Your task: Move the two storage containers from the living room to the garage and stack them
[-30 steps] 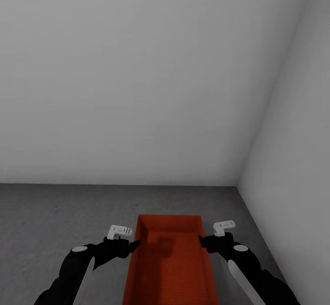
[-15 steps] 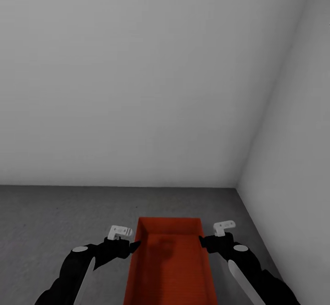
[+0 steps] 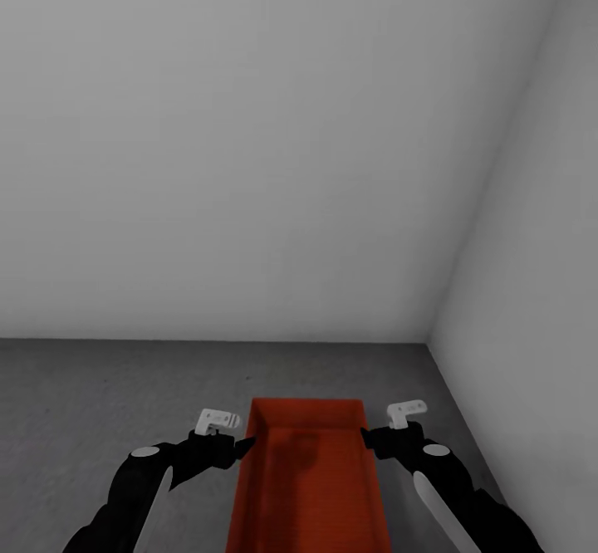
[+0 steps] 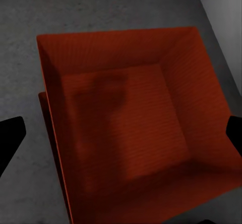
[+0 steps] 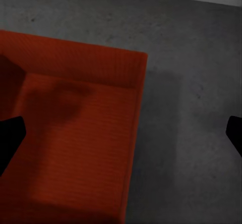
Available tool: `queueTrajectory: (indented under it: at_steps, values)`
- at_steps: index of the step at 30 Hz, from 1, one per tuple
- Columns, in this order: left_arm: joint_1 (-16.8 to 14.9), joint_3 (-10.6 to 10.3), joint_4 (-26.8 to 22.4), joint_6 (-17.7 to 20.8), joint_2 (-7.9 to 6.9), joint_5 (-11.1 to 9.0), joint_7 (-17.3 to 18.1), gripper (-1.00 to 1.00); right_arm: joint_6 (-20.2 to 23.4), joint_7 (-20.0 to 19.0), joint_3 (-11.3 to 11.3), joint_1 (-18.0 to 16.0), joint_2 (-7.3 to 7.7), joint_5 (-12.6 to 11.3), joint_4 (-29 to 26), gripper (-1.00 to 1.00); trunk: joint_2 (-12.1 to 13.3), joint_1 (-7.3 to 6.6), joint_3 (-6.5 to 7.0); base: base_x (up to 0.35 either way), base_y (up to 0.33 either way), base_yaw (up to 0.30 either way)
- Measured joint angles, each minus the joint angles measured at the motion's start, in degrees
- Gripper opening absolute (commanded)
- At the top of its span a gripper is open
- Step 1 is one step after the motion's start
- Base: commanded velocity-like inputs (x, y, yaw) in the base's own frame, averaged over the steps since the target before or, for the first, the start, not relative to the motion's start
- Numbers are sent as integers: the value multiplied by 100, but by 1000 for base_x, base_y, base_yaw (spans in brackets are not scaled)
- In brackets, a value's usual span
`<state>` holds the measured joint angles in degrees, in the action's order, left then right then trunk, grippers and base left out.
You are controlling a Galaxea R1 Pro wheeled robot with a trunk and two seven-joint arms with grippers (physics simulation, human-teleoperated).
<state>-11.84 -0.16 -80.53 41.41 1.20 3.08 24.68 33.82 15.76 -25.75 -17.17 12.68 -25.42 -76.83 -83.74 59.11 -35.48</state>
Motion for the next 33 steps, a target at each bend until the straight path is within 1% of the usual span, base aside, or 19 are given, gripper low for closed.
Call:
queueTrajectory:
  at_steps: [33]
  values:
    - [-1,16,0,0,0,0,9,100,-8,2,0,0,0,3,47,100,1324,-725,593,0,0,0]
